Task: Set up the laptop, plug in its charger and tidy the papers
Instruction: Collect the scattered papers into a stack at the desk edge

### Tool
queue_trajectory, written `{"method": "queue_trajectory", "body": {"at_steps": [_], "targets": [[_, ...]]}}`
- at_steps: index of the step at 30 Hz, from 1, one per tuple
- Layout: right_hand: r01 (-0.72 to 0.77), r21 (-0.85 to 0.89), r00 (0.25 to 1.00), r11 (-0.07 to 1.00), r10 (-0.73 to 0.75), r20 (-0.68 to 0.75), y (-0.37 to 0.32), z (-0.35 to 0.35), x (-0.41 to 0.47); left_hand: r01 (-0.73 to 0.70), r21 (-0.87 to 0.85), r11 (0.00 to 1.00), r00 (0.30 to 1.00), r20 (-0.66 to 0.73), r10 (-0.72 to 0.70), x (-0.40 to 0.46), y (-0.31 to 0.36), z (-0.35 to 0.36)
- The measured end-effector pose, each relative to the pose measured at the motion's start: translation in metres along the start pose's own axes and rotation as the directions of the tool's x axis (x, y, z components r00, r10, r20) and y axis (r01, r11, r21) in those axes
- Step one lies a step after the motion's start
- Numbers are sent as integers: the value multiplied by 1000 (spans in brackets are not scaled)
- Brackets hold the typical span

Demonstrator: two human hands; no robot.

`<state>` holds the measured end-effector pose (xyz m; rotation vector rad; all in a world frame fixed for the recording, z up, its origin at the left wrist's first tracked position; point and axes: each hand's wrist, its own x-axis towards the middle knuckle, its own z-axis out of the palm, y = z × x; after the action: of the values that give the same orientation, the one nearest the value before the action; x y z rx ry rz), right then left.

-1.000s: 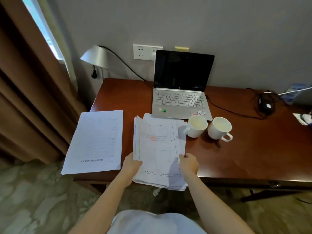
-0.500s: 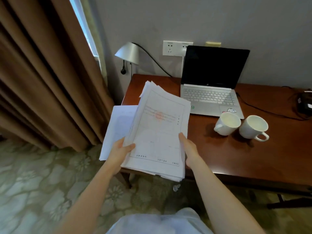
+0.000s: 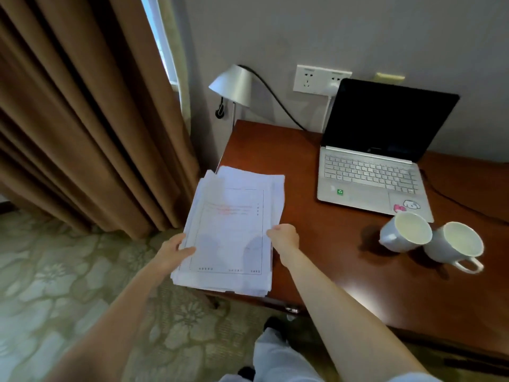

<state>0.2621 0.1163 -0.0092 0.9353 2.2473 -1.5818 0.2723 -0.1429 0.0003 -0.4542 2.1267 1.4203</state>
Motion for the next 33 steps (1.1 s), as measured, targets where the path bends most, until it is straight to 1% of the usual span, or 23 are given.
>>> {"method": "queue_trajectory", "body": {"at_steps": [2, 4, 7, 9, 11, 12, 14, 15, 16, 18, 20, 21, 22, 23, 24, 25, 27, 29, 31, 33], "targets": [[2, -66, 1000, 998, -4, -26, -4, 3, 12, 89, -4, 996, 996, -19, -89, 13, 6, -1], [3, -83, 999, 997, -6, -38, -11, 7, 23, 143, -27, 989, 983, -112, -145, 27, 15, 0], [27, -109, 999, 994, -30, -20, -21, 11, 39, 162, -198, 967, 948, -243, -208, 51, 25, 2], [47, -123, 999, 991, -48, -9, -29, 12, 49, 190, -286, 939, 932, -248, -264, 66, 28, 2], [27, -121, 999, 992, -31, -32, -35, 12, 54, 208, -331, 920, 924, -242, -296, 74, 29, 2], [8, -148, 998, 989, -17, -61, -37, 13, 54, 203, -329, 922, 918, -263, -296, 77, 29, 3], [-11, -266, 990, 964, -26, -137, -36, 14, 54, 171, -335, 927, 914, -297, -276, 81, 32, 2], [-3, -287, 986, 958, -45, -159, -35, 16, 55, 143, -339, 930, 927, -283, -246, 82, 35, 1], [5, -269, 985, 963, -52, -165, -35, 19, 54, 115, -327, 938, 950, -239, -200, 82, 40, 2], [1, -205, 985, 979, -36, -166, -37, 24, 53, 66, -258, 964, 990, -105, -96, 82, 47, 6], [-23, -162, 987, 986, -3, -160, -39, 24, 52, -26, -177, 984, 999, -29, 22, 80, 54, 10], [-22, -114, 988, 993, 4, -158, -39, 23, 52, -93, -152, 984, 996, -14, 92, 78, 59, 10], [-20, -20, 988, 1000, 17, -154, -39, 21, 52, -163, -145, 976, 986, -2, 165, 76, 66, 9], [-23, 113, 989, 993, 40, -144, -38, 17, 52, -227, -143, 963, 973, 12, 231, 73, 73, 7], [-29, 260, 990, 965, 63, -125, -37, 12, 52, -286, -141, 948, 956, 34, 293, 70, 83, 4], [-33, 393, 991, 919, 80, -103, -38, 6, 52, -338, -146, 930, 935, 62, 349, 67, 94, 1], [-47, 579, 994, 814, 97, -56, -41, -6, 52, -413, -187, 891, 889, 129, 439, 59, 119, -6], [-17, 682, 999, 731, 47, -25, -47, -19, 49, -470, -241, 849, 829, 209, 518, 51, 146, -11], [73, 706, 995, 705, -96, -7, -61, -34, 39, -546, -253, 799, 756, 261, 600, 42, 172, -15], [166, 720, 967, 674, -255, 16, -79, -49, 30, -622, -245, 743, 686, 287, 669, 33, 193, -19]]}}
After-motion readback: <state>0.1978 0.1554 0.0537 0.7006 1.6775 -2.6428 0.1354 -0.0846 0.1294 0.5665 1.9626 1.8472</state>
